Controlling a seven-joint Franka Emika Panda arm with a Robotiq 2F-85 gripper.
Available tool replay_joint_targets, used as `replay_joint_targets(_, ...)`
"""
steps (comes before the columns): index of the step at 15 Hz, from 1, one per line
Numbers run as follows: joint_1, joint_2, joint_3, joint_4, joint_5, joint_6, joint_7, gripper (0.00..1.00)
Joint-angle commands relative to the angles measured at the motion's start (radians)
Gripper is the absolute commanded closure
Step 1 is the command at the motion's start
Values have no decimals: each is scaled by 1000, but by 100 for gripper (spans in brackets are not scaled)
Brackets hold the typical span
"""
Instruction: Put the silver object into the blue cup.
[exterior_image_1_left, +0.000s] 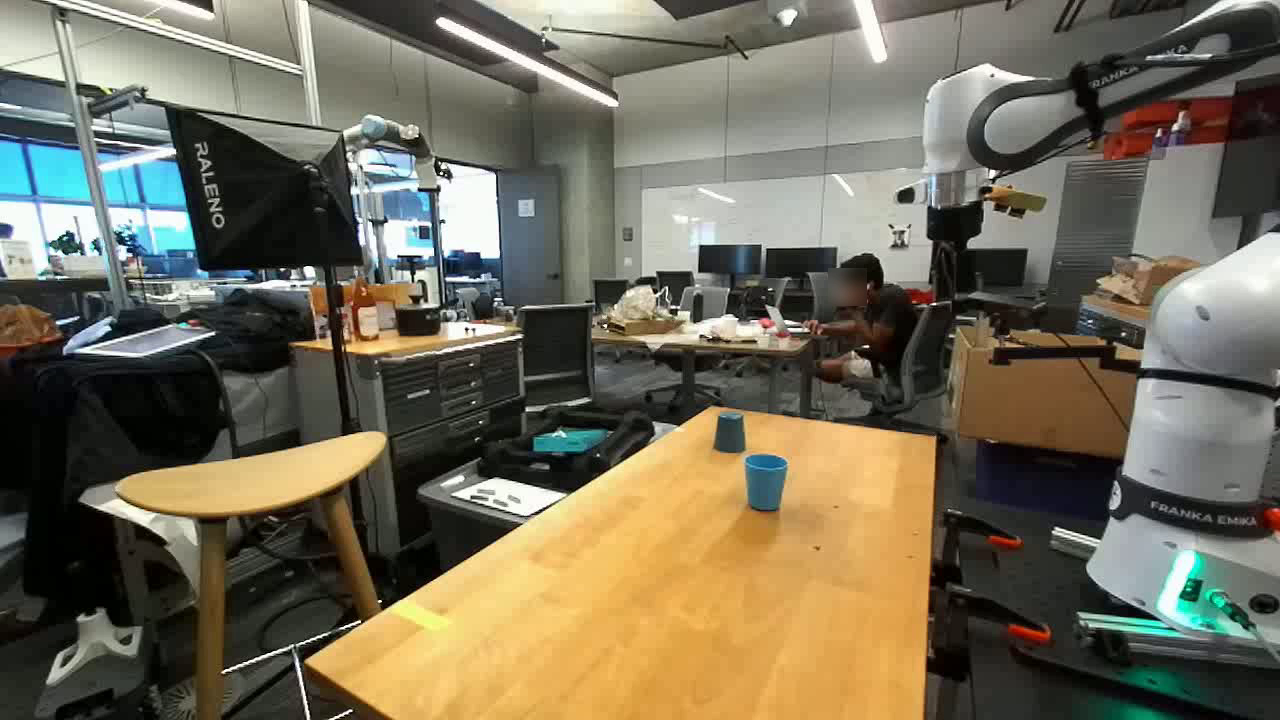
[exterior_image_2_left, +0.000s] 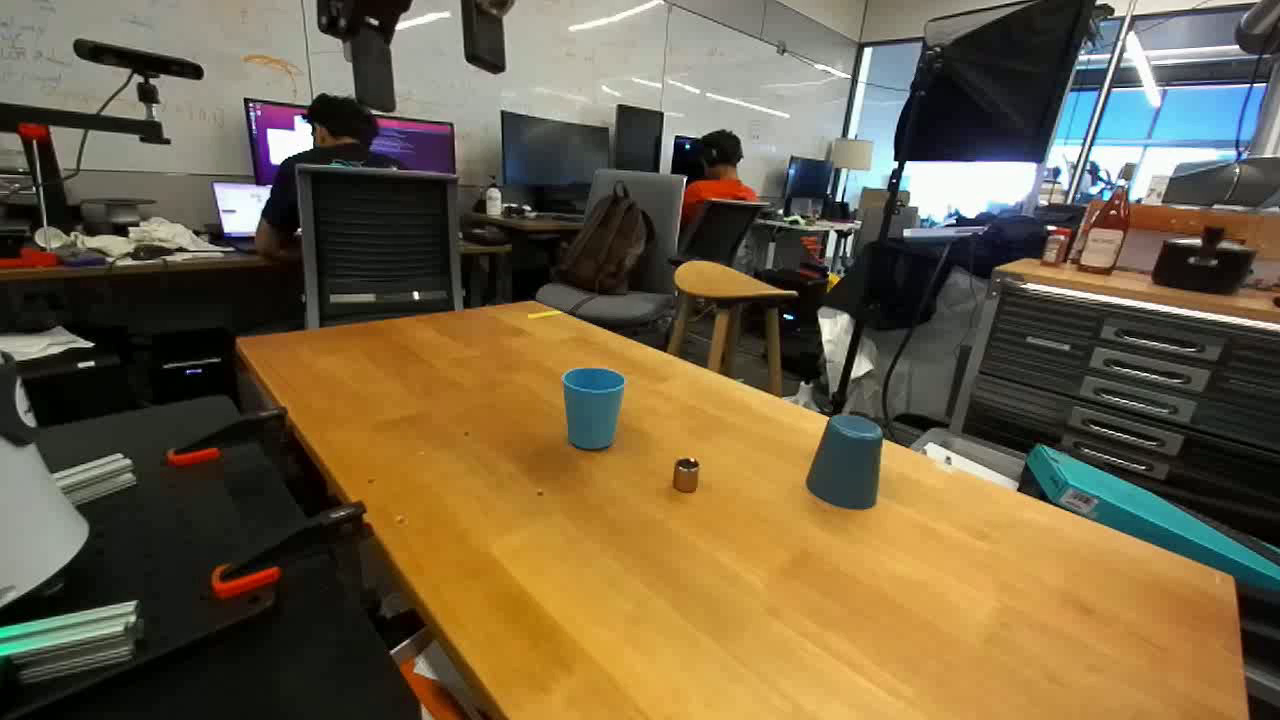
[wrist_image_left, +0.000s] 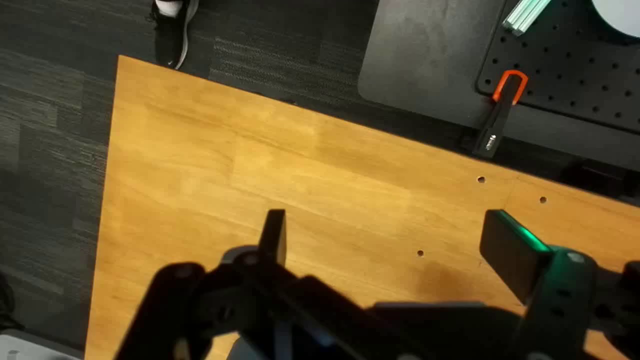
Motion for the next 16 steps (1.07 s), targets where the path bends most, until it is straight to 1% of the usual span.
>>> replay_joint_targets(1,20,-3,-15,5,-11,-8,11,0)
replay_joint_targets(2,19,78,-21,18,-2,47,69,0)
replay_joint_targets(3,19,130,-28,25,4,81,102,0)
replay_joint_targets(5,14,259,-38,38,15,198,187,0)
replay_joint_targets(7,21,368,-49,50,13,281,267,0)
replay_joint_targets(10,30,558,-60,104,43,429,373,0)
replay_joint_targets(12,36,683,-66,152,109,520,416,0)
replay_joint_targets(13,2,746,-34,188,161,559,413,0)
replay_joint_targets(15,0,873,-29,253,248,640,426,0)
replay_joint_targets(16,-5,936,-21,282,259,701,446,0)
